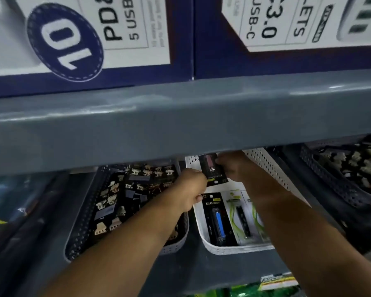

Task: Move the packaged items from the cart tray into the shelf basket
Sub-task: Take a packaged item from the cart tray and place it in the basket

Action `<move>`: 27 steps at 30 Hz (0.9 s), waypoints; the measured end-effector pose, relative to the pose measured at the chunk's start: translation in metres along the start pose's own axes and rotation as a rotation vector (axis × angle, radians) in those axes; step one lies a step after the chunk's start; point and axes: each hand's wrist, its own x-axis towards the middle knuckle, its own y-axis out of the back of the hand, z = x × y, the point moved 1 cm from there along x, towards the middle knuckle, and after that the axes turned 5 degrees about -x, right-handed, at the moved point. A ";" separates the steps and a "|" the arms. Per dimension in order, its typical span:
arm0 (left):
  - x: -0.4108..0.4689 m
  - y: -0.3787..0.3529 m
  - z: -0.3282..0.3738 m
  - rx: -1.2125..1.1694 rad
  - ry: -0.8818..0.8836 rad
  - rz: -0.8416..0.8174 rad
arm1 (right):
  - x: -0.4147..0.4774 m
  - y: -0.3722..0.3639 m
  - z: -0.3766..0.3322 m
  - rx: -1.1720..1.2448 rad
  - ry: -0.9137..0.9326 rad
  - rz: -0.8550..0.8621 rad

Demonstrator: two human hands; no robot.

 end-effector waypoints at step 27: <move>0.016 -0.016 0.010 -0.437 0.158 0.044 | 0.033 -0.009 0.023 -0.331 -0.134 0.046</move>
